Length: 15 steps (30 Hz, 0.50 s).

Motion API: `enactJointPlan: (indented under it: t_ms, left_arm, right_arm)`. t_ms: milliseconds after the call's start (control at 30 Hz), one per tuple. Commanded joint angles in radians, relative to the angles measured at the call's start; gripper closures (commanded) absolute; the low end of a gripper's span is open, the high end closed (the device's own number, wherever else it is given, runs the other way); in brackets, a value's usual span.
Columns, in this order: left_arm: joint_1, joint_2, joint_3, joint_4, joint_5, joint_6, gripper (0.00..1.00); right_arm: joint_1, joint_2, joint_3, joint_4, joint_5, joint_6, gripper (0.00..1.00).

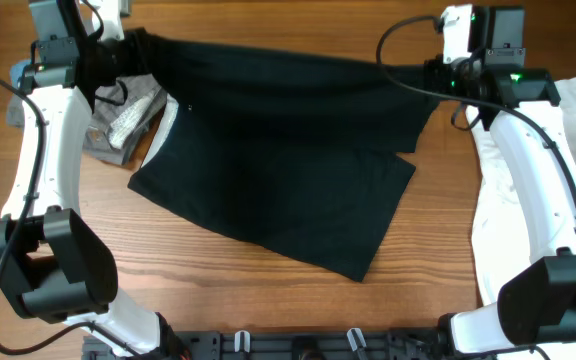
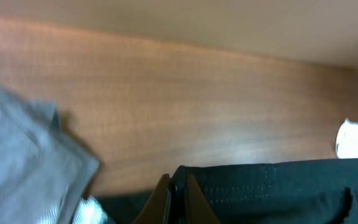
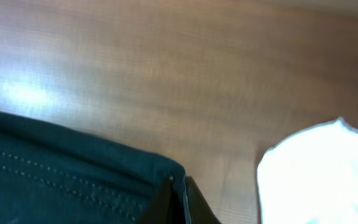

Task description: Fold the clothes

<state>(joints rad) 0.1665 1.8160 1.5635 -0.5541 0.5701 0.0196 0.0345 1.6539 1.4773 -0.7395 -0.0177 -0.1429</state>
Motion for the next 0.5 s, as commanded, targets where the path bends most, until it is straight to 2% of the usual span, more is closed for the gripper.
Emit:
enactJointPlan:
  t_ms: [0,100,200,300,467]
  left_arm:
    - [0.048,0.0,0.009,-0.046,-0.102,0.056,0.96]
    - [0.048,0.011,0.01,-0.048,-0.108,0.056,0.96]
    - [0.047,0.012,0.01,-0.049,-0.107,0.055,0.96]
    - [0.047,0.012,0.01,-0.056,-0.107,0.055,0.96]
    - [0.047,0.012,0.01,-0.097,-0.108,0.055,0.96]
  right_arm:
    - [-0.008,-0.021,0.016,-0.06,0.055,0.071,0.96]
    - [-0.01,-0.021,0.013,-0.07,-0.003,0.184,0.96]
    - [-0.01,-0.021,0.013,-0.117,-0.019,0.451,0.96]
    - [-0.01,-0.021,0.013,-0.172,-0.083,0.621,0.96]
    - [-0.013,-0.021,0.013,-0.196,-0.193,0.804,0.96]
